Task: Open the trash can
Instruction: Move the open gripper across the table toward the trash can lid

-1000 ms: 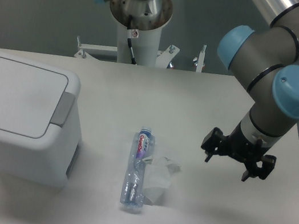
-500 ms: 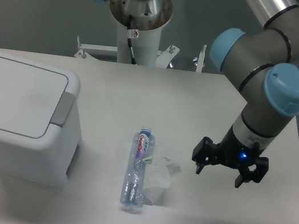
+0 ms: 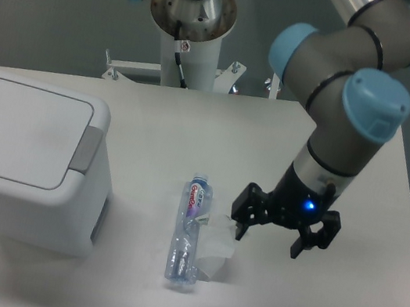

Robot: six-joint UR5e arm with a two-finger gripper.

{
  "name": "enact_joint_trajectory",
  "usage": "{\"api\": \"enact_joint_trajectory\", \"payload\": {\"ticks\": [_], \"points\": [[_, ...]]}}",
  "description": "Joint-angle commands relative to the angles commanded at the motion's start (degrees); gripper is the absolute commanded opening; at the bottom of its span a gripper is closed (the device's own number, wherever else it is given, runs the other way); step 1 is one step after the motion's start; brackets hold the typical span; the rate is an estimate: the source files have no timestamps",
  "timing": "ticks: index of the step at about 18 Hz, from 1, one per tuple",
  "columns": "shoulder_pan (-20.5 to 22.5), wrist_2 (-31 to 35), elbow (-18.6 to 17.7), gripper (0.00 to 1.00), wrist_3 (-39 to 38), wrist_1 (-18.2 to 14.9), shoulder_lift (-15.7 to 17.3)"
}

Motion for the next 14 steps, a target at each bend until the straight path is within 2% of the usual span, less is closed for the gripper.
{"api": "enact_joint_trajectory", "payload": {"ticks": [3, 7, 10, 14], "points": [[-2.6, -0.3, 0.2, 1.0, -3.2, 0.3, 0.7], [-4.1, -5.7, -0.7, 1.0, -3.4, 0.2, 2.9], [-4.2, -9.6, -3.1, 1.0, -4.1, 0.2, 5.1], [-4.3, -9.4, -7.3, 1.0, -4.3, 0.5, 9.5]]}}
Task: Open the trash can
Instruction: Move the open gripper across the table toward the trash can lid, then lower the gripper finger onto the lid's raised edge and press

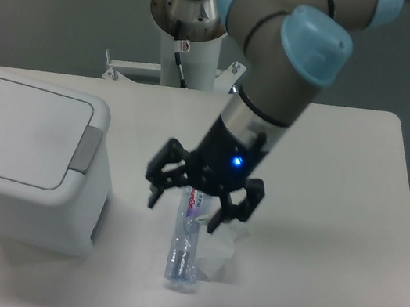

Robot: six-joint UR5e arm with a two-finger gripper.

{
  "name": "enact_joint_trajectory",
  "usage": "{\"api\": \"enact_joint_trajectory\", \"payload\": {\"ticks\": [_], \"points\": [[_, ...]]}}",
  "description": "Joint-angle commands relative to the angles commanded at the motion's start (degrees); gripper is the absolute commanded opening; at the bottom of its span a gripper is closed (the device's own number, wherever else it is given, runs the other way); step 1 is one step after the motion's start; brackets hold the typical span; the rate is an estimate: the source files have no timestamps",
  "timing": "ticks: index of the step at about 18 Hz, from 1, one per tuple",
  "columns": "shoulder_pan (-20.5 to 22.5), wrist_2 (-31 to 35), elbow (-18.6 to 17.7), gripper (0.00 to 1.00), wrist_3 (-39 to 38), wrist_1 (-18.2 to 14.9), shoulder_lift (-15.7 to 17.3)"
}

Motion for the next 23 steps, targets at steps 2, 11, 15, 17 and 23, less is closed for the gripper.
{"api": "enact_joint_trajectory", "payload": {"ticks": [2, 11, 15, 17, 23], "points": [[-0.9, -0.1, -0.6, 1.0, -0.1, 0.0, 0.4], [-4.2, 0.2, -3.7, 1.0, -4.7, 0.2, 2.2], [-4.9, 0.2, -4.1, 1.0, -4.7, 0.4, 2.2], [-4.9, 0.3, -4.9, 1.0, -4.5, 0.6, 2.2], [-4.9, 0.4, -8.6, 1.0, -4.3, 5.0, 3.4]]}}
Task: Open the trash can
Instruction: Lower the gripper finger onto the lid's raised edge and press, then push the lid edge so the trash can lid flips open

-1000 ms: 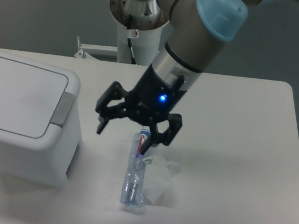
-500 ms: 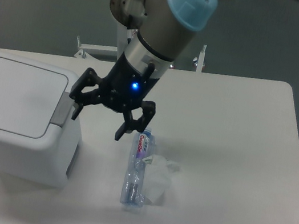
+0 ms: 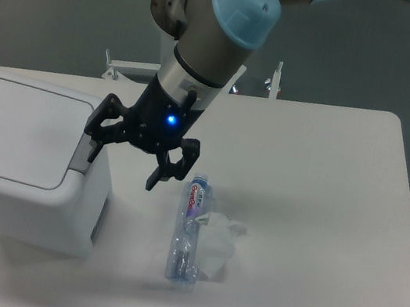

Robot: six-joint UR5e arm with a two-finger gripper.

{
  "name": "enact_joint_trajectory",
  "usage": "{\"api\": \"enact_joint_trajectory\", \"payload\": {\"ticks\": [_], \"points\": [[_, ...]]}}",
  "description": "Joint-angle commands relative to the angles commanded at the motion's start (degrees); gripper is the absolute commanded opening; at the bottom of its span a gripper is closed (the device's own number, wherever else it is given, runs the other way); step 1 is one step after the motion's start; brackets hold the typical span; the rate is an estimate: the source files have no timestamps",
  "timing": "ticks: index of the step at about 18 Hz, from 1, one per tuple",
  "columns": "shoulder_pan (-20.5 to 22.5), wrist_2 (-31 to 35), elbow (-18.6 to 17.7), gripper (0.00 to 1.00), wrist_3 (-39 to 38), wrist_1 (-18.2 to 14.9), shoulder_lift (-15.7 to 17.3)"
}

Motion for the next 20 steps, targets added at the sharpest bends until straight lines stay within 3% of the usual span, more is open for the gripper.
{"api": "enact_joint_trajectory", "payload": {"ticks": [5, 20], "points": [[-0.1, 0.1, -3.3, 1.0, 0.0, 5.5, 1.3], [-0.7, 1.8, -4.8, 1.0, -0.4, 6.0, 1.4]]}}
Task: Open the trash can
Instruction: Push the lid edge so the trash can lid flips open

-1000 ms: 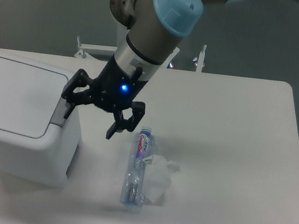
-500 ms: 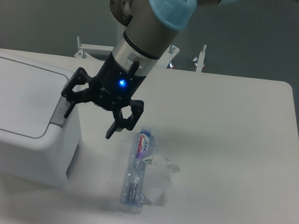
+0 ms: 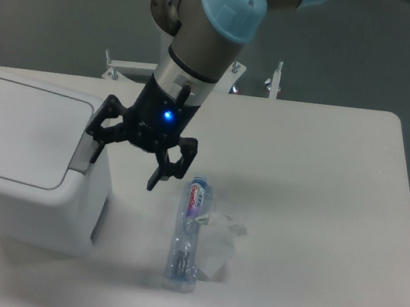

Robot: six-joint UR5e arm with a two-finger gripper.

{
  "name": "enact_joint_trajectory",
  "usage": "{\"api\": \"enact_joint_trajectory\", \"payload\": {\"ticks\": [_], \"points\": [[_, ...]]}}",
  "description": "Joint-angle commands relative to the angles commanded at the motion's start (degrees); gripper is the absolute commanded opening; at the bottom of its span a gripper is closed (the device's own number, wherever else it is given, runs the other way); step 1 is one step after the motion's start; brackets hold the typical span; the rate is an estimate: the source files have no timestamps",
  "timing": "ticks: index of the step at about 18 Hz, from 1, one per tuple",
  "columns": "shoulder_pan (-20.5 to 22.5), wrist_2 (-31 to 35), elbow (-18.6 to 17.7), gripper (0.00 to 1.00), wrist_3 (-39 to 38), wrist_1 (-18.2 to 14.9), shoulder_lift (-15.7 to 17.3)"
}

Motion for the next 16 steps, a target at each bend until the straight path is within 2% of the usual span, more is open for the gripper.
{"api": "enact_joint_trajectory", "payload": {"ticks": [16], "points": [[-0.1, 0.2, 0.9, 1.0, -0.1, -0.2, 0.6]]}}
